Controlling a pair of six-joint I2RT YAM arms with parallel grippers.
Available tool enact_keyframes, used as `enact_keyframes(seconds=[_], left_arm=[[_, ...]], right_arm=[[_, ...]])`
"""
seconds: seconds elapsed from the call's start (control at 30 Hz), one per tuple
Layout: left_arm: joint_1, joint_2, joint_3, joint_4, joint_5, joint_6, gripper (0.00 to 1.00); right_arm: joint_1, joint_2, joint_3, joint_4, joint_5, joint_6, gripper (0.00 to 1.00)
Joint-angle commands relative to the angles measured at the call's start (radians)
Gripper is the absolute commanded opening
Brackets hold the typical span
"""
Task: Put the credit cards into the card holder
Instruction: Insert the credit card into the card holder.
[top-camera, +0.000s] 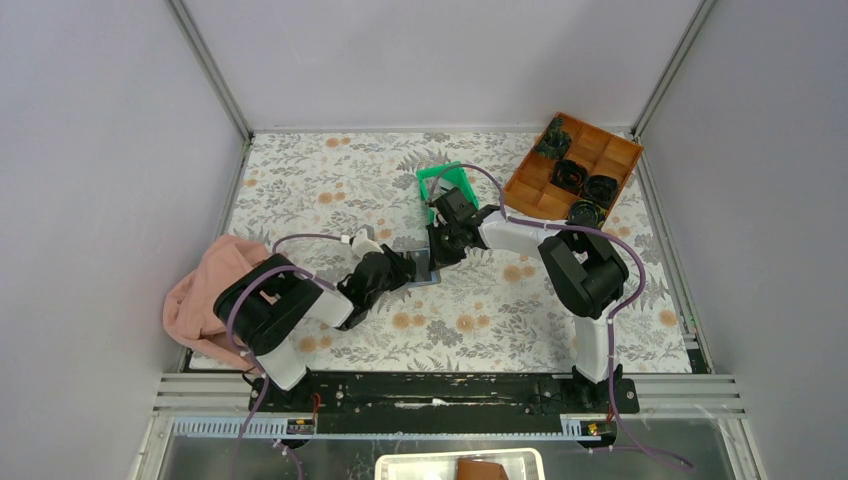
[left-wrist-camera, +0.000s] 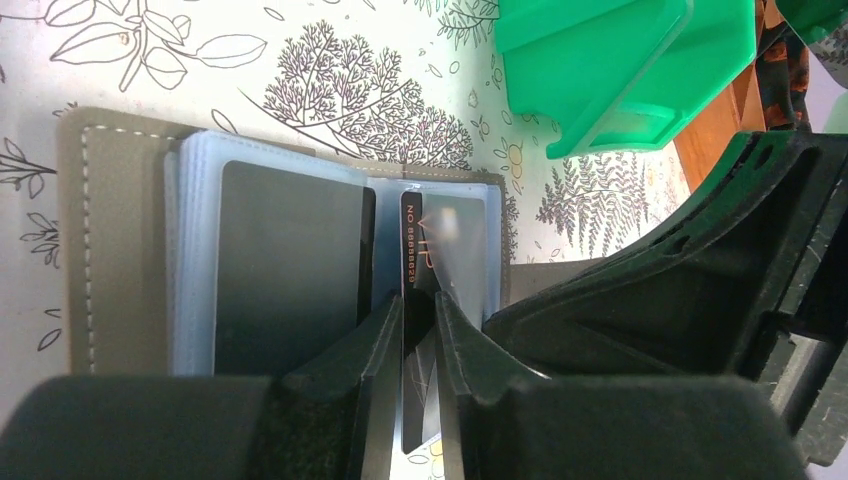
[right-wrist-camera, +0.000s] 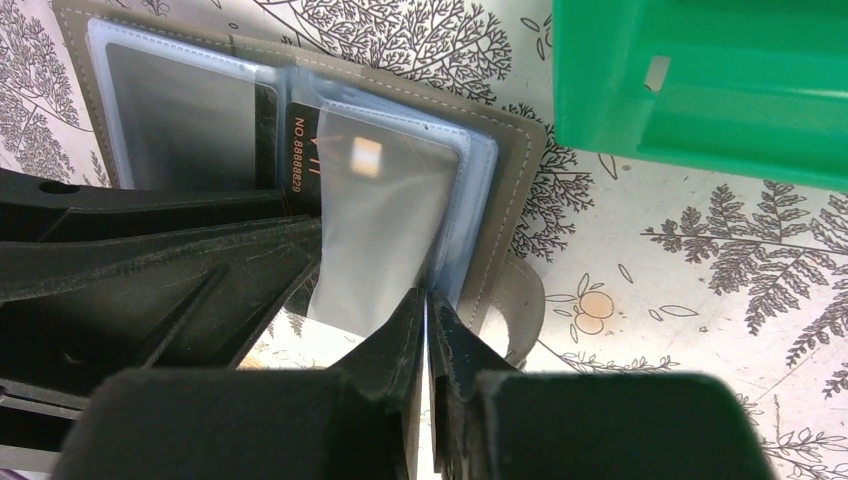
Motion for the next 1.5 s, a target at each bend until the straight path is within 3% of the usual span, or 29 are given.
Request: enact_keyframes(seconds=[0.0, 0.5, 0.67, 0.73, 1.47], left_arm=[[-0.035, 0.038, 0.014, -0.138, 0.085, 0.036, 0.24], [-0.034, -0.106, -0.037, -0.26, -0.021, 0.023, 0.19], [-0.034, -0.103, -0.028, -0.23, -0.003, 0.038, 0.42], [-0.035, -0.094, -0.019, -0.229, 0.005, 0.046, 0.45], [-0.034, -0.246, -0.05, -0.336, -0.076, 0.031, 0.41]], right_arm=[[0.011, 0.028, -0.035, -0.032, 0.02, -0.016, 0.12], [0.011, 0.03, -0.041, -0.018, 0.018, -0.015, 0.15], [0.012, 0.032, -0.042, -0.018, 0.016, -0.018, 0.15], [0.01, 0.029, -0.044, -0.018, 0.015, -0.018, 0.15], [0.005, 0.033, -0.052, -0.007, 0.008, -0.014, 0.15]])
